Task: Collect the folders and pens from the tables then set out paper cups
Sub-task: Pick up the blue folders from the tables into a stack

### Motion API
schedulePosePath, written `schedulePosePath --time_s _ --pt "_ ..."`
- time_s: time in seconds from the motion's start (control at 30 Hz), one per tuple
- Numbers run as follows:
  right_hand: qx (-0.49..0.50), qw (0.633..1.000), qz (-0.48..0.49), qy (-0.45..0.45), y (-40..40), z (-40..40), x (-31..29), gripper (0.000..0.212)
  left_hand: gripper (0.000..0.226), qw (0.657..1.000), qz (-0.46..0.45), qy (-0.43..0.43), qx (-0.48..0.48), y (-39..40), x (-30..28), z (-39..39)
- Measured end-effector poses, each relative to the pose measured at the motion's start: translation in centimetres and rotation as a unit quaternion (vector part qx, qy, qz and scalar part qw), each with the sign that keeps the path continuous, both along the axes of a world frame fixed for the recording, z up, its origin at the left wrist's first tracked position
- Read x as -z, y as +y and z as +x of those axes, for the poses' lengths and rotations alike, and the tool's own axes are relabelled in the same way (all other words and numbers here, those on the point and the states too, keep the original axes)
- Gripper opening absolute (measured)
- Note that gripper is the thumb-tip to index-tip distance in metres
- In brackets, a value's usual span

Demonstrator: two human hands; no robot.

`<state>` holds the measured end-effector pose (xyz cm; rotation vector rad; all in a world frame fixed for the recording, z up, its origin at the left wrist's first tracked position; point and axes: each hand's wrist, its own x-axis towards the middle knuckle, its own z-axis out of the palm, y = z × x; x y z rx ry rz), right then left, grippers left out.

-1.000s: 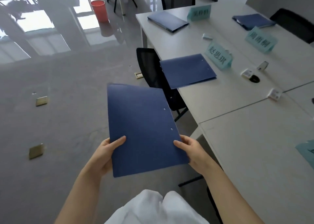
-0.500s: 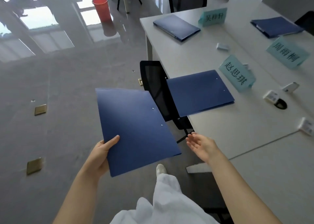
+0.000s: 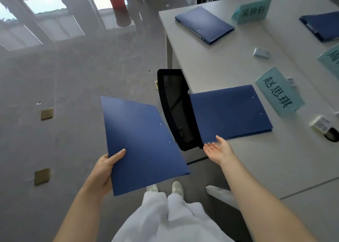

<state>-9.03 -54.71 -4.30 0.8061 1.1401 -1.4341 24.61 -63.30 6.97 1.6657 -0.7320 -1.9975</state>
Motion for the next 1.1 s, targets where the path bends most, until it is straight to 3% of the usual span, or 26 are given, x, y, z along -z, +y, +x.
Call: schedulePosePath --time_s 0.07,0.27,0.57,0.67,0.77,0.9,1.1 --pt "-0.006 1.000 0.011 0.014 -0.5 0.1 0.4 0.021 0.025 1.000 -0.002 0.001 0.000 -1.1 0.0 0.2" --pt "0.028 0.998 0.000 0.064 -2.5 0.2 -0.2 0.015 0.021 1.000 0.003 0.014 0.006 -3.6 0.2 0.7" --pt "0.080 0.981 0.020 0.174 -3.8 -0.6 -1.8 0.050 0.029 0.999 -0.001 0.030 0.032 -6.0 0.1 1.3" --pt "0.071 0.976 -0.031 0.202 -3.1 1.0 -4.8 0.054 0.029 0.998 -0.003 0.049 0.043 -6.6 -0.2 1.1" --pt "0.053 0.978 -0.122 0.162 -1.8 3.5 -7.4 0.046 0.029 0.997 -0.010 0.060 0.056 -7.1 -0.6 1.0" --pt "-0.009 0.971 -0.209 0.113 -1.5 6.9 -10.7 0.040 0.032 0.996 -0.023 0.070 0.056 -7.9 -1.2 1.4" --pt "-0.223 0.923 -0.280 0.141 -2.7 9.8 -14.7 0.044 0.044 0.993 -0.058 0.092 0.052 -9.0 -2.3 2.9"
